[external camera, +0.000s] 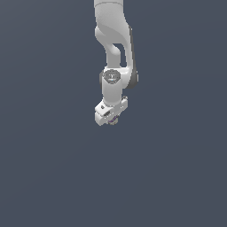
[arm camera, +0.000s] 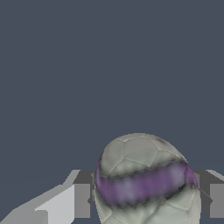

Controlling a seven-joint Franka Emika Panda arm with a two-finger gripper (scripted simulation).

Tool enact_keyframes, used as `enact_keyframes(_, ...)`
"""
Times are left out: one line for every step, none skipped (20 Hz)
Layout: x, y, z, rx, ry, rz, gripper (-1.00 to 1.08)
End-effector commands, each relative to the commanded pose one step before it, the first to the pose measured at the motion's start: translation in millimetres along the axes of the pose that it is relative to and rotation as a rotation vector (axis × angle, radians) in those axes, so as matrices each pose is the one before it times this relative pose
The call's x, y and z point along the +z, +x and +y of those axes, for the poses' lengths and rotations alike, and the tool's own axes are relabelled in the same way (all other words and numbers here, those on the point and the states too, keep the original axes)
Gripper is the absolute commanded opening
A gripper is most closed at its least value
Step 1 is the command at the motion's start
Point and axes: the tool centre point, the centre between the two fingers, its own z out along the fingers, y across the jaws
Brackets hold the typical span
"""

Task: Pick up the object and move it to a goal position.

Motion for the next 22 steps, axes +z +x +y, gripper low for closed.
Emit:
enact_keyframes(-12.32, -4.44, -5.39, -0.00043, -0.00154, 0.00062, -1.0)
enact_keyframes(-5.5, -2.27, -2.57, 0.0, 0.0, 0.0, -1.0)
enact_keyframes(-5.84, -2.39, -2.72, 0.0, 0.0, 0.0, -1.0)
enact_keyframes(-6.16, -2.51, -2.86, 0.0, 0.0, 0.0, -1.0)
enact_keyframes(-6.03, -2.43, -2.8, 0.0, 0.0, 0.0, -1.0)
enact_keyframes(-5.68, -2.26, -2.62, 0.0, 0.0, 0.0, -1.0)
enact_keyframes(-5.34, -2.08, -2.44, 0.0, 0.0, 0.0, -1.0)
enact_keyframes(-4.74, -1.71, -2.4, -0.00043, 0.00026, -0.00047, -1.0)
enact_keyframes(-4.67, -1.72, -2.08, 0.0, 0.0, 0.0, -1.0)
enact_keyframes(-4.34, -1.56, -1.91, 0.0, 0.0, 0.0, -1.0)
enact_keyframes(-4.0, -1.42, -1.76, 0.0, 0.0, 0.0, -1.0)
enact_keyframes(-3.6, -1.29, -1.57, -0.00006, 0.00043, 0.00022, -1.0)
enact_keyframes(-3.31, -1.15, -1.45, 0.0, 0.0, 0.0, -1.0)
enact_keyframes(-2.96, -1.01, -1.29, 0.0, 0.0, 0.0, -1.0)
enact_keyframes(-2.57, -0.91, -1.07, -0.00006, 0.00058, 0.00037, -1.0)
enact_keyframes(-2.27, -0.75, -0.97, 0.0, 0.0, 0.0, -1.0)
enact_keyframes(-1.93, -0.61, -0.81, 0.0, 0.0, 0.0, -1.0)
enact_keyframes(-1.59, -0.47, -0.64, 0.0, 0.0, 0.0, -1.0)
enact_keyframes(-1.25, -0.33, -0.47, 0.0, 0.0, 0.0, -1.0)
enact_keyframes(-0.92, -0.19, -0.3, 0.0, 0.0, 0.0, -1.0)
enact_keyframes(-0.59, -0.05, -0.13, 0.0, 0.0, 0.0, -1.0)
enact_keyframes(-0.25, 0.09, 0.04, 0.0, 0.0, 0.0, -1.0)
